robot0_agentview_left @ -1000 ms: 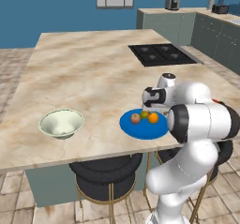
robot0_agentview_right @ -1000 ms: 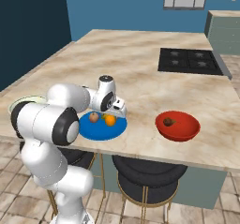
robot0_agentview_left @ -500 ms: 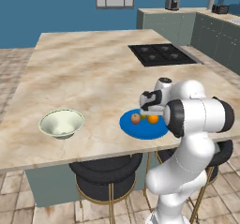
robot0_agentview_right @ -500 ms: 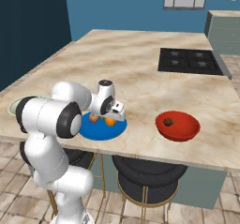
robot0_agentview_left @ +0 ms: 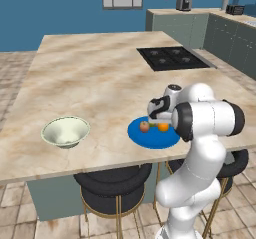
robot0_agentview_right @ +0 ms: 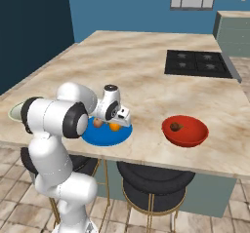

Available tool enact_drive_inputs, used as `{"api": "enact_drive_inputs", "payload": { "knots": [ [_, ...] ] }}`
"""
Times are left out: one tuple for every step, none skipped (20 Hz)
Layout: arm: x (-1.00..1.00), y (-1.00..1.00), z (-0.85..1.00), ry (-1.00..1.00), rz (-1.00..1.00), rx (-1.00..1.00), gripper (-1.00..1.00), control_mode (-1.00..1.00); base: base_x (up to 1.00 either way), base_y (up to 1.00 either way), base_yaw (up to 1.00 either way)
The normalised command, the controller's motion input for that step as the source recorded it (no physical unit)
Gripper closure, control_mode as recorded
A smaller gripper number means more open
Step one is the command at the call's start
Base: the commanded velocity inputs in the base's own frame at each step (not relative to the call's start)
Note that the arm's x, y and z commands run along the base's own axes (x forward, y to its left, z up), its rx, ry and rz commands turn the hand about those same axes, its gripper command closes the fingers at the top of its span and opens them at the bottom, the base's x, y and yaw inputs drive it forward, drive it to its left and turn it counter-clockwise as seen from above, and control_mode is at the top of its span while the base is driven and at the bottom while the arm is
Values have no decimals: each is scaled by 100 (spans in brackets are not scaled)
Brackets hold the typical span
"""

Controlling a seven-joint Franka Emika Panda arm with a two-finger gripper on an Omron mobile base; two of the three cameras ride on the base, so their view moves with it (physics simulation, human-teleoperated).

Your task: Take the fruits from the plate on the dining counter and place two fruits in each bowl.

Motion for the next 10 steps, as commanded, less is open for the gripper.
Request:
{"api": "enact_drive_inputs", "payload": {
  "knots": [
    [0,0,-31,0,0,0,-100,-100,0,0,0],
    [0,0,-26,0,0,0,-100,-100,0,0,0],
    [0,0,-14,0,0,0,-100,-100,0,0,0],
    [0,0,-5,0,0,0,-100,-100,0,0,0],
    [0,0,-1,0,0,0,-100,-100,0,0,0],
    [0,0,0,0,0,0,-100,-100,0,0,0],
    [0,0,0,0,0,0,-100,-100,0,0,0],
    [0,0,0,0,0,0,-100,-100,0,0,0],
    [0,0,0,0,0,0,100,-100,0,0,0],
    [0,0,0,0,0,0,100,-100,0,0,0]
  ]
}}
